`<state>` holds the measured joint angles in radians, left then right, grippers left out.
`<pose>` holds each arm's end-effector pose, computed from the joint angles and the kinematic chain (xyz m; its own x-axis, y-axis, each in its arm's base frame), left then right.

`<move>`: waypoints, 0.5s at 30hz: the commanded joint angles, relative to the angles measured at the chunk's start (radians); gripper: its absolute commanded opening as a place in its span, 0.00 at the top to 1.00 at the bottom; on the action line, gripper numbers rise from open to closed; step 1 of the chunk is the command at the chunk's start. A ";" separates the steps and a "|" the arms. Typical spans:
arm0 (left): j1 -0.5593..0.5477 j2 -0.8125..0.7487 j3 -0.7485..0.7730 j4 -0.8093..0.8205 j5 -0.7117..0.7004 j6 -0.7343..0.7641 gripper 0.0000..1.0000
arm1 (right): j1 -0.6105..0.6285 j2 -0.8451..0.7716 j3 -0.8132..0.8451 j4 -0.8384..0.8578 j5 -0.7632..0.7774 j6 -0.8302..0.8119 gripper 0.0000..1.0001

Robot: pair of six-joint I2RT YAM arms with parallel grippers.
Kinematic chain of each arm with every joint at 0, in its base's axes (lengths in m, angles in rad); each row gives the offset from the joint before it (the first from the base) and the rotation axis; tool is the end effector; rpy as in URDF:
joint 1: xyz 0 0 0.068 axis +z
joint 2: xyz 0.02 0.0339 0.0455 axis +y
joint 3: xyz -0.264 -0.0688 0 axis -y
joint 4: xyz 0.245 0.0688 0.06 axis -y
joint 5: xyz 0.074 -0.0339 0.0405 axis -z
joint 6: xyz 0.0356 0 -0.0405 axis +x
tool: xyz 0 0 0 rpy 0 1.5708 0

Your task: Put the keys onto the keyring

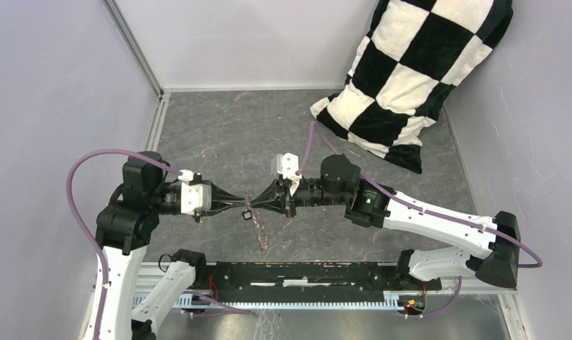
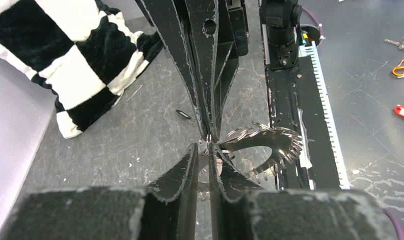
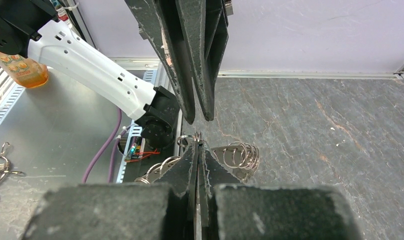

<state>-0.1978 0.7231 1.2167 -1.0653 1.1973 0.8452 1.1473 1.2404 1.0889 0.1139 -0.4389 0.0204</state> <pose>0.0744 -0.0487 0.4100 0.2759 0.2231 -0.9349 0.9539 0.0558 0.2949 0.1061 0.2722 0.3816 -0.0358 -0.0346 -0.9988 -0.9992 -0.0144 0.0364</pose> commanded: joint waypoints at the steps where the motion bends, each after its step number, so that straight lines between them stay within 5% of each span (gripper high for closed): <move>1: 0.003 -0.001 -0.021 -0.015 0.009 -0.050 0.81 | 0.000 -0.028 0.036 0.066 0.002 -0.009 0.99; 15: 0.003 0.004 -0.059 0.014 0.038 -0.076 0.81 | 0.000 -0.007 0.050 0.085 -0.014 0.002 0.99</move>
<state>-0.1978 0.7212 1.1675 -1.0706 1.1995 0.8375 1.1473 1.2407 1.0893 0.1188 -0.4412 0.0212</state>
